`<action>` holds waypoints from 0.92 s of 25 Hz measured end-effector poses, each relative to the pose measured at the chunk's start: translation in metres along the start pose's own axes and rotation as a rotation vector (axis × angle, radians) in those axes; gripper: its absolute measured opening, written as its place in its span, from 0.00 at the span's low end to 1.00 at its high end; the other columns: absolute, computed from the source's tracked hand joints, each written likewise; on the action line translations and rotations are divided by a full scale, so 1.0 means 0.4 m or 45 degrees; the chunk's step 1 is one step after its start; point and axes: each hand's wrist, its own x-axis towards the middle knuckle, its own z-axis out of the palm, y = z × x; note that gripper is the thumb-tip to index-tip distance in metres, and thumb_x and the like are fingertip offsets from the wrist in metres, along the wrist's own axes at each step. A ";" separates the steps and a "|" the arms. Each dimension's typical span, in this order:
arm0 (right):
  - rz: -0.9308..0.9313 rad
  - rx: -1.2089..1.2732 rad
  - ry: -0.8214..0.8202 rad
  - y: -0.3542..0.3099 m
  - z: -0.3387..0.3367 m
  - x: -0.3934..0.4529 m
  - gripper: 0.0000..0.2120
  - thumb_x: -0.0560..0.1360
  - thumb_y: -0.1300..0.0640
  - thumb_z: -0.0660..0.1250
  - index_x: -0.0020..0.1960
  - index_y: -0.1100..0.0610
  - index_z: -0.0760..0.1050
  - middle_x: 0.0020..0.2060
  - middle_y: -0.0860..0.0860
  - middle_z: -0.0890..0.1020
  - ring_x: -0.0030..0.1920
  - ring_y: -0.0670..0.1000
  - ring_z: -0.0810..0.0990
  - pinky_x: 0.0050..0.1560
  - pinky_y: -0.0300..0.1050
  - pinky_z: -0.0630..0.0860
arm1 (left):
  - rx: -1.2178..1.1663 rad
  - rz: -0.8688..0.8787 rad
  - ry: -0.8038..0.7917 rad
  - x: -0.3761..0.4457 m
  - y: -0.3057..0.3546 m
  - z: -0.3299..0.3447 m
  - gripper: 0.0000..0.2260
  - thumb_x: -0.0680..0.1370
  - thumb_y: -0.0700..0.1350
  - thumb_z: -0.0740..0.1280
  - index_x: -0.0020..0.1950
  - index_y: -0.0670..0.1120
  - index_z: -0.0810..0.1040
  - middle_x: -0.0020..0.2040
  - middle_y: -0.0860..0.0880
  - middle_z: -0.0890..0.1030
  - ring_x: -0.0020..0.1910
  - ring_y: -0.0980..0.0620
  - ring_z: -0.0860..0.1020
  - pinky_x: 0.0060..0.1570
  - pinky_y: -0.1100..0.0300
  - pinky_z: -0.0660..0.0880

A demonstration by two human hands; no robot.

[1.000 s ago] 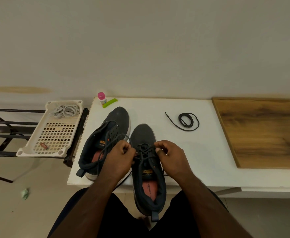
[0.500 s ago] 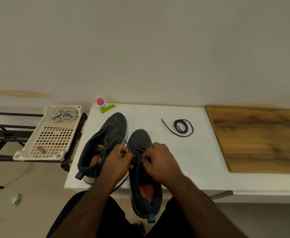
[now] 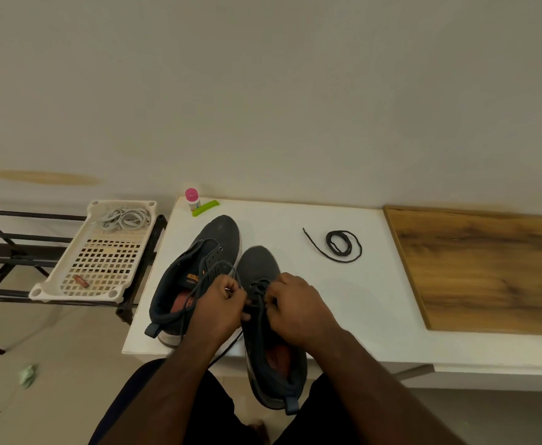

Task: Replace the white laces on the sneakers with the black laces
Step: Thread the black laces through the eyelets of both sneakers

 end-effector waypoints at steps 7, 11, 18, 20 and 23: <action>0.622 1.176 0.222 0.066 -0.003 -0.007 0.07 0.80 0.63 0.61 0.47 0.56 0.75 0.41 0.52 0.85 0.45 0.49 0.85 0.53 0.54 0.82 | -0.070 -0.066 -0.009 0.015 -0.010 0.001 0.03 0.79 0.41 0.60 0.46 0.43 0.70 0.41 0.44 0.84 0.30 0.51 0.79 0.31 0.58 0.73; 0.592 1.114 0.288 0.090 0.003 -0.020 0.06 0.79 0.61 0.65 0.52 0.52 0.78 0.46 0.48 0.85 0.49 0.46 0.83 0.58 0.50 0.80 | -0.069 -0.067 -0.016 0.013 -0.014 0.000 0.04 0.80 0.42 0.61 0.46 0.44 0.70 0.42 0.43 0.83 0.31 0.51 0.79 0.32 0.59 0.72; -0.091 -0.029 -0.068 0.023 -0.004 0.017 0.13 0.74 0.47 0.61 0.49 0.48 0.83 0.44 0.47 0.77 0.49 0.50 0.73 0.53 0.49 0.75 | -0.006 -0.014 -0.007 0.012 -0.018 0.000 0.05 0.80 0.44 0.61 0.44 0.47 0.69 0.42 0.44 0.83 0.31 0.51 0.81 0.34 0.56 0.74; -0.005 0.005 -0.131 0.015 -0.015 0.020 0.09 0.77 0.52 0.62 0.51 0.52 0.80 0.47 0.49 0.75 0.50 0.51 0.74 0.52 0.47 0.76 | -0.025 -0.030 -0.014 0.012 -0.016 0.000 0.05 0.80 0.43 0.60 0.45 0.45 0.69 0.43 0.43 0.83 0.32 0.49 0.81 0.32 0.57 0.74; 0.217 0.319 -0.083 0.023 -0.022 0.010 0.03 0.79 0.58 0.62 0.49 0.52 0.74 0.44 0.49 0.78 0.45 0.49 0.77 0.45 0.43 0.75 | -0.053 -0.055 -0.014 0.013 -0.010 0.003 0.04 0.80 0.42 0.59 0.47 0.44 0.69 0.42 0.43 0.84 0.32 0.49 0.80 0.31 0.58 0.73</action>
